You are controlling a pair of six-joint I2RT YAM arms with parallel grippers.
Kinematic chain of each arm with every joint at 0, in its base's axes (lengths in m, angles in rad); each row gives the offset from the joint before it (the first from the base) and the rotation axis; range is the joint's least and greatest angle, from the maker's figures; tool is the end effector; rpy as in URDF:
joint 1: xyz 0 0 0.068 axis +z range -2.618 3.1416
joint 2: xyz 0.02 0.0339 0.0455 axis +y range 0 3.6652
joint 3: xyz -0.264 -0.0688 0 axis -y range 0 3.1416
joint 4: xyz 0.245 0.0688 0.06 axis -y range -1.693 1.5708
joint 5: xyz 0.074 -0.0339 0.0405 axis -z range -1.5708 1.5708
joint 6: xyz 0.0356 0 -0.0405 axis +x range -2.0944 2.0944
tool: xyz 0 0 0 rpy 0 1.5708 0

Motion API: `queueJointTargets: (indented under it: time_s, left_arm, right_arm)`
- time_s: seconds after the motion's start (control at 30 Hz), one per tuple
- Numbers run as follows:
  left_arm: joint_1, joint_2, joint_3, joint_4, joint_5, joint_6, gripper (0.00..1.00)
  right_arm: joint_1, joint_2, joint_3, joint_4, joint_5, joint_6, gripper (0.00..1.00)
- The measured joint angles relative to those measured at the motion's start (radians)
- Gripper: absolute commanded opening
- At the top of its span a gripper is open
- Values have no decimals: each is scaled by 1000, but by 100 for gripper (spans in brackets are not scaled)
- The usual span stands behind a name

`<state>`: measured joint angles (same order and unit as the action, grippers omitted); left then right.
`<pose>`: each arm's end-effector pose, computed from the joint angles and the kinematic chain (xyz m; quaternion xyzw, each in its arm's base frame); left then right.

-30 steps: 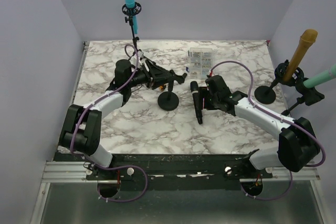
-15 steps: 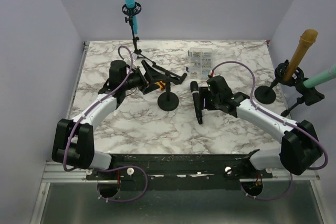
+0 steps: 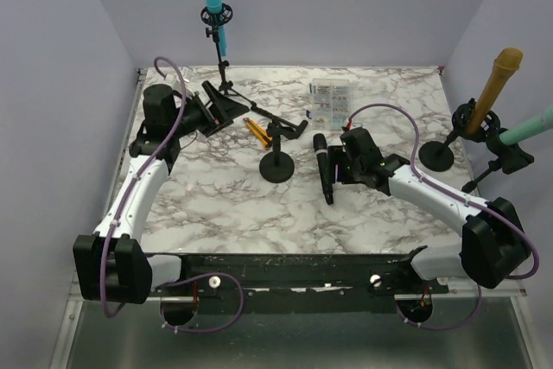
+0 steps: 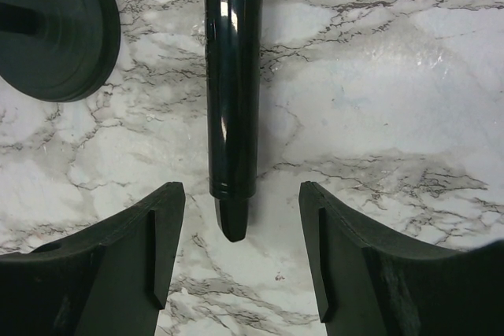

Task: Remove the microphone from the stand

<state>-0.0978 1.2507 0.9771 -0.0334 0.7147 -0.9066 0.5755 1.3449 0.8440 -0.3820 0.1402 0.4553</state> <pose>0.2816 -0.0511 0.3252 -0.1075 0.7763 -0.5138 0.3492 0.2325 0.1449 0.2214 -0.0328 0.9388 0.1084 0.3252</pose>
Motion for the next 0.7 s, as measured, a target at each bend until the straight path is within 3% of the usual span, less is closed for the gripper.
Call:
queueJointTargets:
  time_s: [0.17,0.33,0.47,0.7]
  left_arm:
    - [58,-18,133,-35,-77,73,98]
    - [103,26,166,119,-201,95,99]
    - [138,190,238,248,-258,78,96]
    - [186,520,514,365,-264,19,89]
  right_arm:
    - [0,0,0,8,-6,-5,67]
    - [0,-2,0,18,-34,-9,66]
    - [0,-35,0,18,-65,-2,66]
    - [0,-143,-11,21,-86,20,66]
